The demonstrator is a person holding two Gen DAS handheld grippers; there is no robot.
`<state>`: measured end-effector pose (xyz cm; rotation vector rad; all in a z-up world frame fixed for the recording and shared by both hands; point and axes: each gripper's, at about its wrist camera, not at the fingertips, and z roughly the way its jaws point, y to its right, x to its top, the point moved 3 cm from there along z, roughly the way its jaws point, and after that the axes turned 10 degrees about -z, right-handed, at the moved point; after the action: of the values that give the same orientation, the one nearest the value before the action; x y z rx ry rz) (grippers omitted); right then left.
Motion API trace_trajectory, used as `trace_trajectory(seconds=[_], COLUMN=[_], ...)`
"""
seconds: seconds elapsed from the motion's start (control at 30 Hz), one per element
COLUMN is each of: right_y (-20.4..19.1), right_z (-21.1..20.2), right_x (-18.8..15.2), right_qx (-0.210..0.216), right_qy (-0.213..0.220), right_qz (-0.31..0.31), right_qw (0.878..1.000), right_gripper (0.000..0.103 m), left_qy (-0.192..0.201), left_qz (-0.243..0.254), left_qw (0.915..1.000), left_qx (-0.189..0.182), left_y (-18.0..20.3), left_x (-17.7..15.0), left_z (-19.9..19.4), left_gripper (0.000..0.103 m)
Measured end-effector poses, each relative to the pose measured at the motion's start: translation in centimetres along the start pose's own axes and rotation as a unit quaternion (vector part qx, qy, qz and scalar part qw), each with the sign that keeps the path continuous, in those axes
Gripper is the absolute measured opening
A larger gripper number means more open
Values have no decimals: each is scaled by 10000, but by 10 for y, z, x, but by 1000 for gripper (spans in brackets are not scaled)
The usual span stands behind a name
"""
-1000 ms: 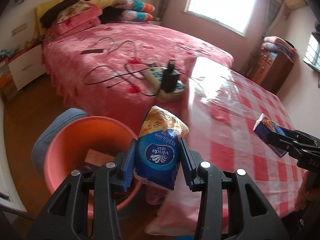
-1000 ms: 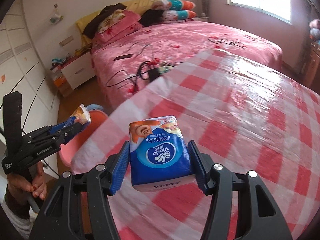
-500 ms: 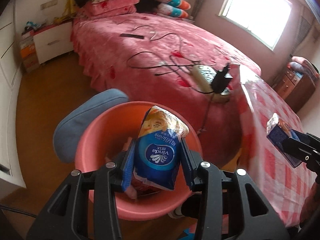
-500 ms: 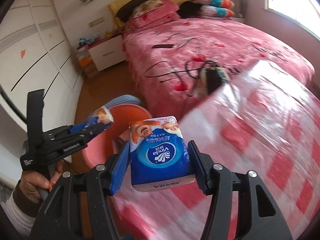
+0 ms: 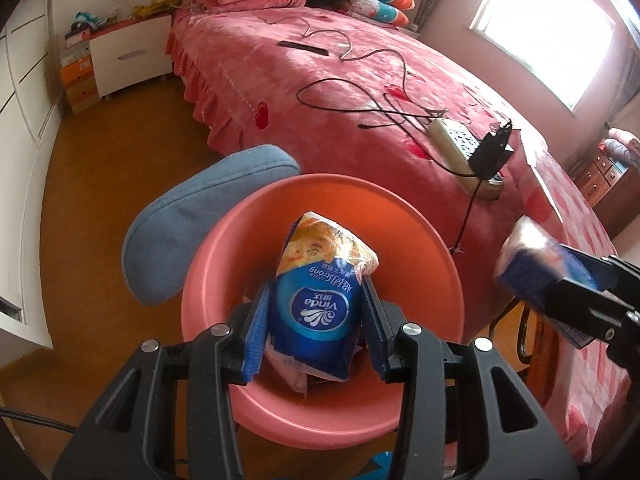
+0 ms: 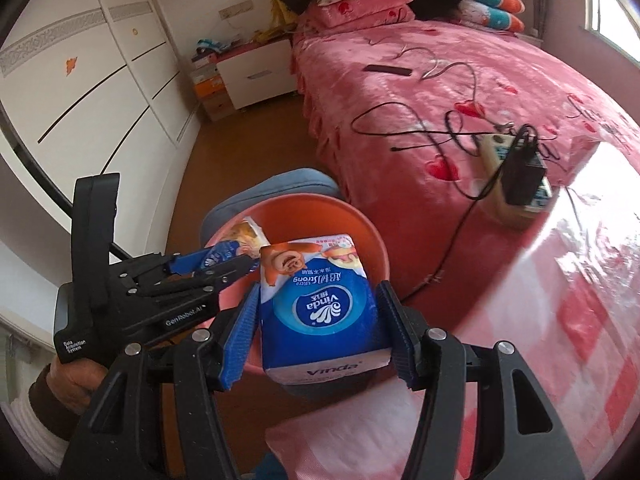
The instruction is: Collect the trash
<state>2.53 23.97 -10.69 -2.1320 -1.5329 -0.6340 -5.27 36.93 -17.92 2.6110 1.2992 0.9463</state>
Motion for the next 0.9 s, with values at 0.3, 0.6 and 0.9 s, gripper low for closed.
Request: trace_trajectory(seconds=[0.3,0.6,0.9], right_y=[4,28,49], right_z=[10,-25,-53], right_x=[-4,-18,-42], right_qx=[9,-609,-903], right_qy=[-9,319,442], right_qz=[164,414,674], right_qw=[9999,9968,9926], right_gripper=[78,89,89], left_qy=[-85,162,351], left_qz=[-120,37,452], left_qw=[9999,9993,9967], left_qx=[60,349,582], left_y=[-11,-5,17], left_x=[-3,-4,-5], left_z=[9,-1,-18], left_gripper=[58,81,85])
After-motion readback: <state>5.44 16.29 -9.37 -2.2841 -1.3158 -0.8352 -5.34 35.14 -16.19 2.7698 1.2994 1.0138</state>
